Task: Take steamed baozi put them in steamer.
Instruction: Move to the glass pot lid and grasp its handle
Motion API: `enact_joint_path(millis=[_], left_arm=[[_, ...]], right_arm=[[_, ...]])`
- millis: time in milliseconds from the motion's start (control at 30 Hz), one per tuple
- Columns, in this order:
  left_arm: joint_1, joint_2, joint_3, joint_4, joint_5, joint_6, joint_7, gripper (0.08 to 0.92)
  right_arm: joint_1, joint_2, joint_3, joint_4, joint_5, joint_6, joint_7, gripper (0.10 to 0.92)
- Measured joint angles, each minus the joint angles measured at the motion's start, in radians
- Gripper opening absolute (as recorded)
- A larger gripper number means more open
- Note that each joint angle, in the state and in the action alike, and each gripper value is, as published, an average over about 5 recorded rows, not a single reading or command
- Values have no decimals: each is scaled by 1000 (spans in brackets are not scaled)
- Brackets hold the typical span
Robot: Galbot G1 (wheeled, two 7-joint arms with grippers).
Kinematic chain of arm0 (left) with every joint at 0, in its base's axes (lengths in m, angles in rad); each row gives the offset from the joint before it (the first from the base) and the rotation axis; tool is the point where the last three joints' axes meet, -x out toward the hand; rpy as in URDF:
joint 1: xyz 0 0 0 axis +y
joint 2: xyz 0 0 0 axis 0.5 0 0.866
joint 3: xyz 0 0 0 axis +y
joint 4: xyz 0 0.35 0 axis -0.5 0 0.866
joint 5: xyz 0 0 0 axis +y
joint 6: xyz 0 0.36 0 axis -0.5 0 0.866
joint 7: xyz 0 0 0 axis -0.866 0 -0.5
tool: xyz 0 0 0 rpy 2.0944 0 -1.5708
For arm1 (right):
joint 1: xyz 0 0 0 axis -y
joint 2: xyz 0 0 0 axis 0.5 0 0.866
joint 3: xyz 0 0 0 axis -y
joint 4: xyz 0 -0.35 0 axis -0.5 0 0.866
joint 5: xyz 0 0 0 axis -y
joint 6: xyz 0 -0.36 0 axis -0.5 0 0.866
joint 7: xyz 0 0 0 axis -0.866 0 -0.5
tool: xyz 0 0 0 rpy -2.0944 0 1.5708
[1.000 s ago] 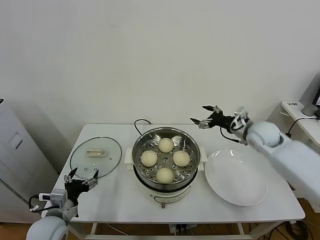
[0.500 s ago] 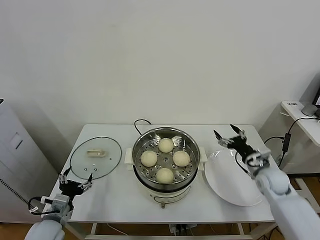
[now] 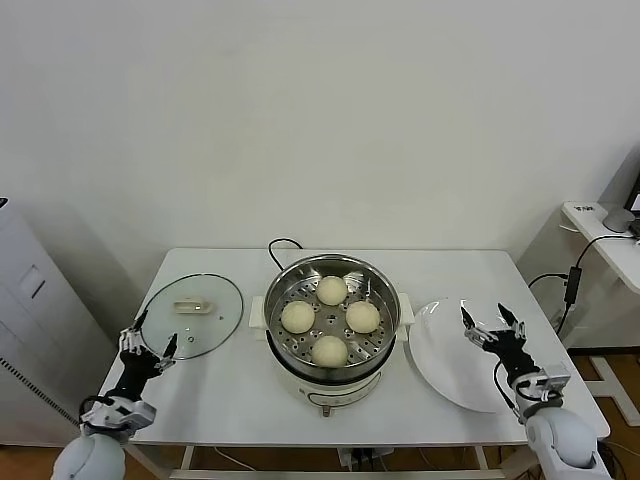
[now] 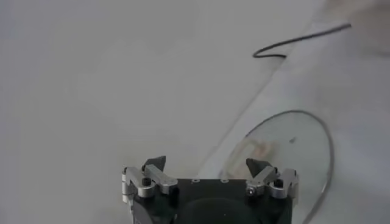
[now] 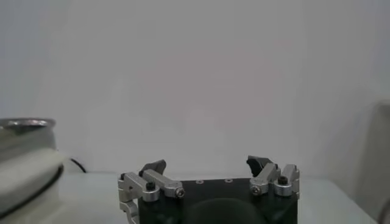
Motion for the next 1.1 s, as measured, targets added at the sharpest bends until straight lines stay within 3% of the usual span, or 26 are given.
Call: enact_joint_path(millis=[467,1100], left_arm=[[-165,-77,7,214,487,-137,-42,823],[-383,-134,-8,434,695,-147,-69,823]], right_arm=[[-42,64,47,-27,-47,25,-29,823],[-49,96,60,-47,-86,35,-64,823]])
